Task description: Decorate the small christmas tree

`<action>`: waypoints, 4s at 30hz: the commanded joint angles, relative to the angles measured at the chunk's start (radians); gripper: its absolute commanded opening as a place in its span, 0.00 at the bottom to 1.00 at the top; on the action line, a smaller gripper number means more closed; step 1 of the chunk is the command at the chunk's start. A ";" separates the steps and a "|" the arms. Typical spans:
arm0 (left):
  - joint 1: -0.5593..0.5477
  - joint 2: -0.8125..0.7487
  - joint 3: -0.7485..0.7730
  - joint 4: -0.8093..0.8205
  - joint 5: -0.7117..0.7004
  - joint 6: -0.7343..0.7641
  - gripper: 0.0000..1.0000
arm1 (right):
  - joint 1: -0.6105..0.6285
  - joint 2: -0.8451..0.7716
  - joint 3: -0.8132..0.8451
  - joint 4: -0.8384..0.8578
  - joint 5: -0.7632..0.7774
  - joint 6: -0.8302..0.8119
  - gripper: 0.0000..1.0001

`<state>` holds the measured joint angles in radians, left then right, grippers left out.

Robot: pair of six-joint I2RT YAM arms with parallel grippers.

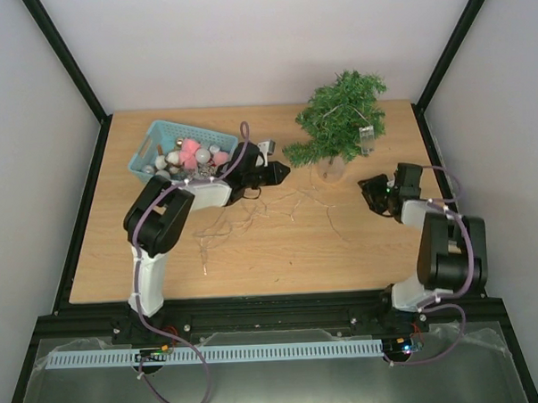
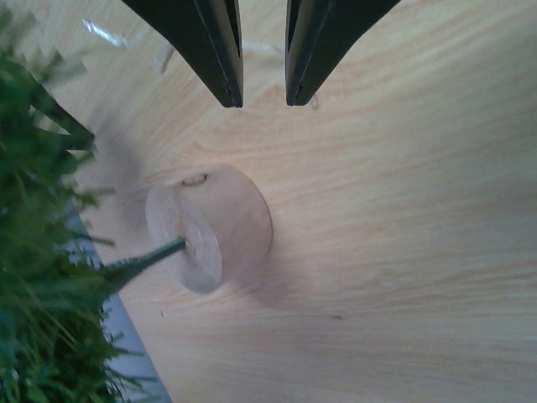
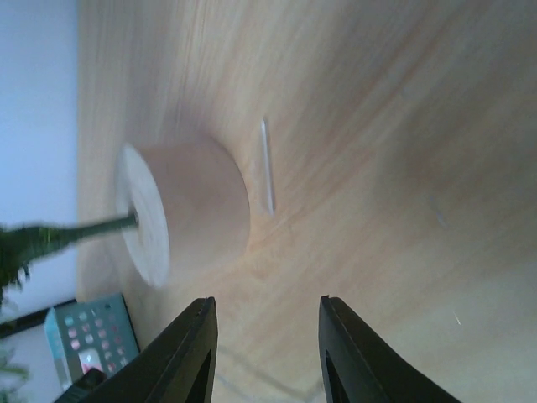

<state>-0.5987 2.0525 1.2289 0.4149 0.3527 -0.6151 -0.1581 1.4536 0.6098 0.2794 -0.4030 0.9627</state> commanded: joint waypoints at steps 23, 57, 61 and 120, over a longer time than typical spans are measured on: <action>0.004 0.437 0.517 0.090 0.158 -0.150 0.14 | -0.019 0.597 0.470 0.268 -0.169 0.097 0.32; -0.074 0.405 0.361 0.178 0.129 -0.164 0.11 | 0.093 0.573 0.300 0.390 -0.262 0.054 0.32; -0.086 0.355 0.291 0.198 0.113 -0.158 0.10 | 0.100 0.533 0.248 0.403 -0.262 0.051 0.32; -0.259 -0.612 -0.760 0.067 -0.317 0.169 0.62 | -0.018 -0.331 -0.215 -0.193 -0.097 -0.191 0.62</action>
<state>-0.8047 1.4723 0.4805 0.4648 0.1421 -0.5465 -0.1711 1.2060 0.4332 0.2375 -0.5156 0.8177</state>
